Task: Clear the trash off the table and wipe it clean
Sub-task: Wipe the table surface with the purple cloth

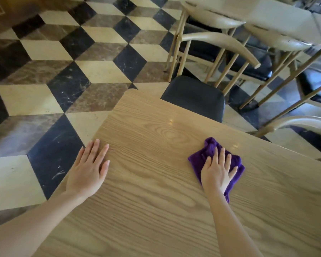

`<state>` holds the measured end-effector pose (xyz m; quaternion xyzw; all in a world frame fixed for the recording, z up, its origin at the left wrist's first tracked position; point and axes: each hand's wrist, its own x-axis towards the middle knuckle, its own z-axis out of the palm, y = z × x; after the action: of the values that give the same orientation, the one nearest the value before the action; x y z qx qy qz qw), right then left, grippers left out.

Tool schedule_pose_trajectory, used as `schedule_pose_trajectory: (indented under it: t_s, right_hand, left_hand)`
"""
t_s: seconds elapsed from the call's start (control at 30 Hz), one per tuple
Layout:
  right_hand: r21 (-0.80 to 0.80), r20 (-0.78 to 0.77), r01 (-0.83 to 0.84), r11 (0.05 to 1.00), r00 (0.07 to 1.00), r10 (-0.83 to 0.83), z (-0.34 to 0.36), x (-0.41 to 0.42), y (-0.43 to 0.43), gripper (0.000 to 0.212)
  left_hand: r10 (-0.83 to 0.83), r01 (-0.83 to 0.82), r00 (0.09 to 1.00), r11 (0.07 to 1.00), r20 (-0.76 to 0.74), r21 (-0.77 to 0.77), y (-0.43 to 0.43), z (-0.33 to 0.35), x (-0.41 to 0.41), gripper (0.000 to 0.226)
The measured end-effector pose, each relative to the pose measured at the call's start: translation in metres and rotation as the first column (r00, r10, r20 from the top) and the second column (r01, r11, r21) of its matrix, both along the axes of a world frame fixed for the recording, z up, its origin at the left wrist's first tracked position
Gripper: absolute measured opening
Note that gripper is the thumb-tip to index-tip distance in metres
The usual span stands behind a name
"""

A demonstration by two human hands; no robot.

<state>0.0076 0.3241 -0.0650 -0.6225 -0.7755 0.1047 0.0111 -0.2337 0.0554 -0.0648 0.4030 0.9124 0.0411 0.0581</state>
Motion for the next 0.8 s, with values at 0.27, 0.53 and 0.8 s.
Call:
schedule_pose_trajectory:
  t_s: [0.27,0.53,0.8]
  right_hand:
    - [0.005,0.01,0.042,0.999,0.999,-0.042,0.001,0.01,-0.098,0.051]
    - [-0.006,-0.004,0.048,0.999,0.999,-0.048,-0.003,0.001,-0.22,0.05]
    - [0.102,-0.033,-0.086,0.991,0.995,0.09,-0.002,-0.002,-0.336,0.059]
  left_hand:
    - [-0.019,0.019,1.0,1.0,0.011,0.003,-0.002,0.0,0.0,0.066]
    - [-0.034,0.035,0.998,0.999,0.049,-0.002,-0.001,-0.003,-0.002,0.059]
    - [-0.06,0.057,0.996,0.998,0.061,0.039,-0.004,-0.002,-0.003,0.058]
